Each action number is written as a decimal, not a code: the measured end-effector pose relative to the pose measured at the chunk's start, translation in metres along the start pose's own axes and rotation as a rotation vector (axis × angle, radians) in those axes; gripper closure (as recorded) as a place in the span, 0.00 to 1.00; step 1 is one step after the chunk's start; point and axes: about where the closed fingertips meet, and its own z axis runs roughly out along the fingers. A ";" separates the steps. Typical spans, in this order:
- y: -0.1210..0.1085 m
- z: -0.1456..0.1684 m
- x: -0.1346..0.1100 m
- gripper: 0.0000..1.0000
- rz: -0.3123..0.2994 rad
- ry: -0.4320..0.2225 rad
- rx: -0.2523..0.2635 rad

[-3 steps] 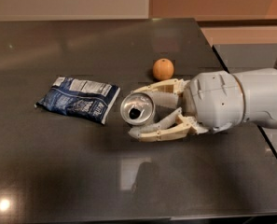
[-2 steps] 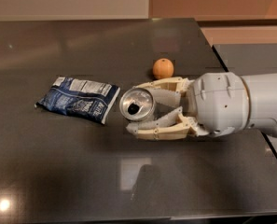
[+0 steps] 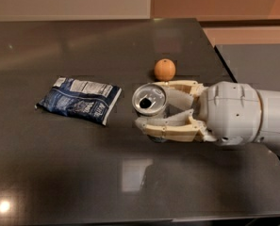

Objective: Place redbull can upright

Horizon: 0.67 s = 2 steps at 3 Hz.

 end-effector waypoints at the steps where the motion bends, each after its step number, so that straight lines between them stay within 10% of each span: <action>1: -0.008 -0.008 0.005 1.00 0.026 -0.033 0.049; 2: -0.017 -0.016 0.013 1.00 0.061 -0.038 0.080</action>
Offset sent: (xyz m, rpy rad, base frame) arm 0.0322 -0.0377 -0.0182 0.0950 0.1016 -0.1144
